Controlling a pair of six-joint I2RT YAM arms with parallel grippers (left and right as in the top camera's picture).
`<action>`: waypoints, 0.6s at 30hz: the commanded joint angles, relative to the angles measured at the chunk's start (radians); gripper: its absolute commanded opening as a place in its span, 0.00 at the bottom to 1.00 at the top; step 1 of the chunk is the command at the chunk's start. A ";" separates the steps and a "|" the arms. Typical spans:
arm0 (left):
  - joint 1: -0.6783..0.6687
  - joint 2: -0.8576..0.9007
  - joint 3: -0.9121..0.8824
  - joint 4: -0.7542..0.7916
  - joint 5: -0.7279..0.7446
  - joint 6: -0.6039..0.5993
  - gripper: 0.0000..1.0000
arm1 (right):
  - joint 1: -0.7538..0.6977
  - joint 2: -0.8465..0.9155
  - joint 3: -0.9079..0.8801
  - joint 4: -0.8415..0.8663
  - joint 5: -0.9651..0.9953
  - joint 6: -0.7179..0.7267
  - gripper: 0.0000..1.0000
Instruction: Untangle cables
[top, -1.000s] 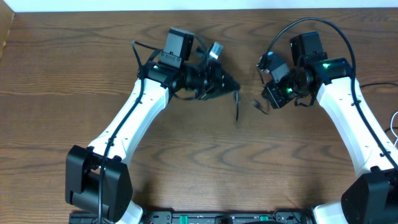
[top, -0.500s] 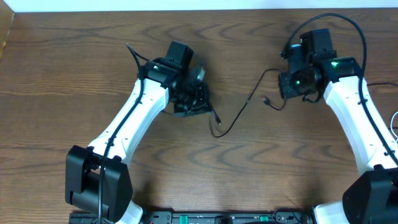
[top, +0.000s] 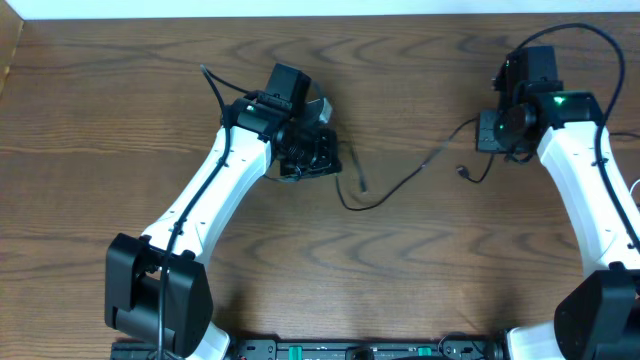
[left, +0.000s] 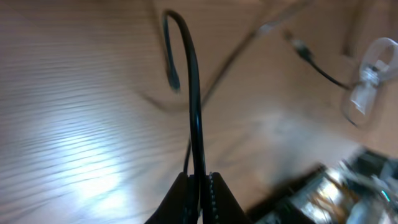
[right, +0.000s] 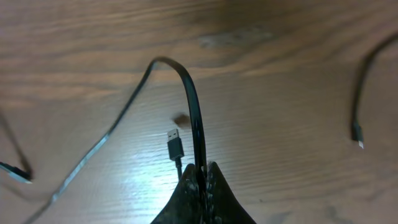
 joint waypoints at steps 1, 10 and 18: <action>-0.001 0.002 0.007 0.015 0.223 0.102 0.08 | -0.034 0.007 0.003 0.007 0.047 0.110 0.01; -0.003 0.002 0.007 0.190 0.358 0.132 0.08 | -0.013 0.007 0.003 -0.058 -0.816 -0.456 0.01; -0.003 0.002 0.007 0.330 0.359 -0.169 0.08 | 0.086 0.007 0.003 -0.119 -1.023 -0.667 0.04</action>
